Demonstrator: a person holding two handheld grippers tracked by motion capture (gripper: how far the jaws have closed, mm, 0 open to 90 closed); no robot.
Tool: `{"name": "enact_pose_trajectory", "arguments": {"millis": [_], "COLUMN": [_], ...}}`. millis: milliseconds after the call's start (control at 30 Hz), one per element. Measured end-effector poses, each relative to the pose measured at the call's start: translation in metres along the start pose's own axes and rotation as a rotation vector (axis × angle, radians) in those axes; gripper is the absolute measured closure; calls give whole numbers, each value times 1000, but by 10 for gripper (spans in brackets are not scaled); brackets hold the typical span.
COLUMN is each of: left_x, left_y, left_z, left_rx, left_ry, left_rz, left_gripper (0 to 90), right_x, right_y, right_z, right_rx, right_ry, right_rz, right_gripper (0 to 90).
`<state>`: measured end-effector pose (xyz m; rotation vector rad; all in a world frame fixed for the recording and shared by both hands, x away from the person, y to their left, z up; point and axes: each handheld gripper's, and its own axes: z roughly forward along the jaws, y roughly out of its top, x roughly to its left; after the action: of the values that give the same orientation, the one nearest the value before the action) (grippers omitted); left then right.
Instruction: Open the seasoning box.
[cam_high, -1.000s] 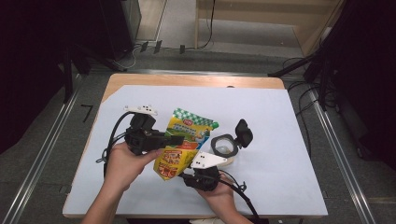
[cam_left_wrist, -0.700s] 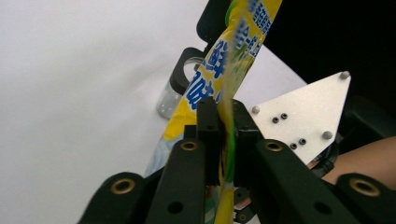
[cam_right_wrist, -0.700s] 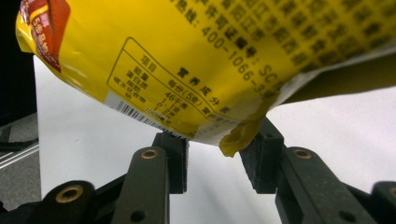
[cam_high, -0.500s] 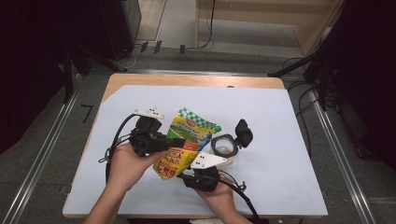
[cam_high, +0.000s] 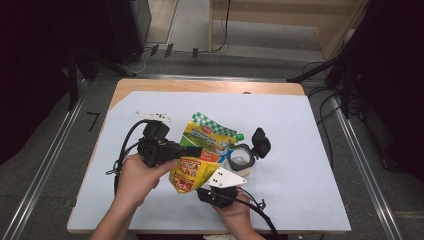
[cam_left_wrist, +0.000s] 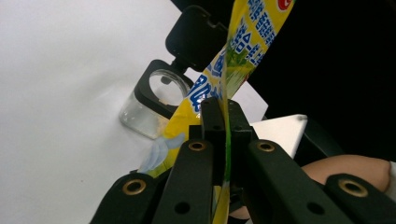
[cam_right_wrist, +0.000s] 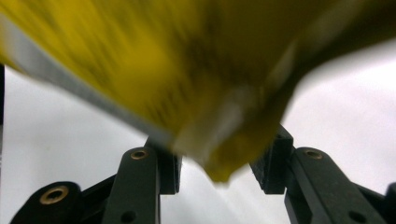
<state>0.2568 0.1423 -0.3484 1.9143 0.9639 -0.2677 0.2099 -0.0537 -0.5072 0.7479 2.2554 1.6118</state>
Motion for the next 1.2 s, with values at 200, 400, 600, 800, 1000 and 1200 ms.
{"name": "enact_pose_trajectory", "arguments": {"millis": [200, 400, 600, 800, 1000, 1200], "left_x": [0, -2, -2, -1, -1, 1], "left_y": [-2, -1, -1, 0, 1, 3], "left_z": [8, 11, 17, 22, 30, 36], "left_rx": [1, -13, 9, 19, 42, 59], "left_ry": [96, 121, 146, 140, 147, 152], "left_rz": [26, 50, 85, 98, 110, 90], "left_gripper": [900, 891, 857, 840, 821, 814], "right_x": [9, 7, 7, 10, 17, 16], "right_y": [9, 15, 23, 26, 29, 29], "right_z": [-3, -6, -10, -15, -18, -21], "right_rx": [18, 52, 97, 109, 113, 121], "right_ry": [5, 52, 131, 148, 156, 165], "right_rz": [-43, 29, 104, 117, 87, 103], "right_gripper": [596, 600, 596, 597, 611, 609]}}
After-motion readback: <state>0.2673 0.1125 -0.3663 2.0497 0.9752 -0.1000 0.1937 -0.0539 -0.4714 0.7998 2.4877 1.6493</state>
